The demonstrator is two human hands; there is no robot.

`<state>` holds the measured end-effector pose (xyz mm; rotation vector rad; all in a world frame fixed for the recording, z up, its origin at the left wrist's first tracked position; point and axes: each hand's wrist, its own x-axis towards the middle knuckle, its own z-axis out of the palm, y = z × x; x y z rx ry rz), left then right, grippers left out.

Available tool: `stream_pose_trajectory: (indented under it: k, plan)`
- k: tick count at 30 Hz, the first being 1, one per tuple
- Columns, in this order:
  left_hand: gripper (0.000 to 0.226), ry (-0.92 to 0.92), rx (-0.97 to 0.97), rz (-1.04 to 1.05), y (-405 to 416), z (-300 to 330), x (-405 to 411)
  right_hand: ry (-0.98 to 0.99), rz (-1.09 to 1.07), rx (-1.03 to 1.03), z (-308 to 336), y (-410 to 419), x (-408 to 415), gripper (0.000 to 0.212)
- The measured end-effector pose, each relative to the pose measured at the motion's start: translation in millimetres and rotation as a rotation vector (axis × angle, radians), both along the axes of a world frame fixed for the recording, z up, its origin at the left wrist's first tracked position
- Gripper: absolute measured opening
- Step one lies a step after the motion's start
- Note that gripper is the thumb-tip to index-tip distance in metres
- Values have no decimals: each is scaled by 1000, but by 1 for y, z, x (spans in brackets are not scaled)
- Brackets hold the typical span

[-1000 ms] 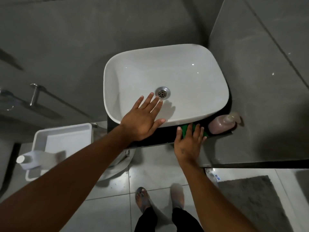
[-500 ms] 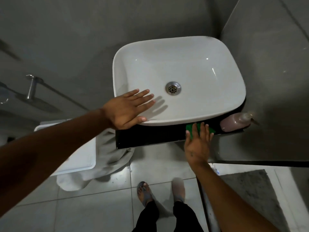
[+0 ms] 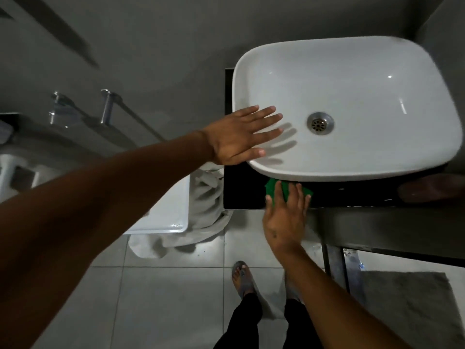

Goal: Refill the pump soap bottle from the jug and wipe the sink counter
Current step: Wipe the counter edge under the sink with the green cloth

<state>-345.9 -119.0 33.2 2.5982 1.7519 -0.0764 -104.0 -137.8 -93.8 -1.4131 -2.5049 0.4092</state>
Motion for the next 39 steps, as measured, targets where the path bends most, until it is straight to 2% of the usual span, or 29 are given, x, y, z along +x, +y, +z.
stream_pose_trajectory:
  k: [3, 7, 10, 13, 16, 20, 23, 25, 28, 31, 36, 39]
  plan:
    - [64, -7, 4, 3, -1, -2, -1, 38, 163, -32, 8, -37, -49, 46]
    - [66, -8, -4, 17, -3, 0, -1, 5, 349, -41, 5, -40, -30, 45]
    - [67, -9, 15, 40, -4, 0, 0, -8, 305, -25, 4, -19, -18, 47]
    - [67, -27, 27, 82, -6, -3, 3, 3, 248, -33, 5, -25, -55, 46]
    - [68, -53, 23, 103, -7, -3, 6, 21, 420, -6, 6, -42, -79, 41]
    - [69, -35, -8, 126, -10, 2, 6, 41, 582, -31, -1, -30, -32, 42]
    - [71, -30, -15, 187, -13, 3, 13, 47, 443, -38, 1, -8, -1, 45]
    - [76, -45, -14, 260, -14, 3, 22, 49, 315, -77, 4, -6, -20, 44]
    - [80, -30, -18, 318, -15, 1, 47, 58, 417, -90, 13, -16, -41, 45]
    - [84, -30, -55, 316, -9, 0, 72, 63, 476, -99, 9, -6, 1, 46]
    - [85, -26, -50, 312, 3, -1, 89, 156, 47, -62, 3, 61, 99, 38]
    - [86, -1, -73, 328, 5, 0, 91, 204, -126, -45, 4, 113, 135, 34]
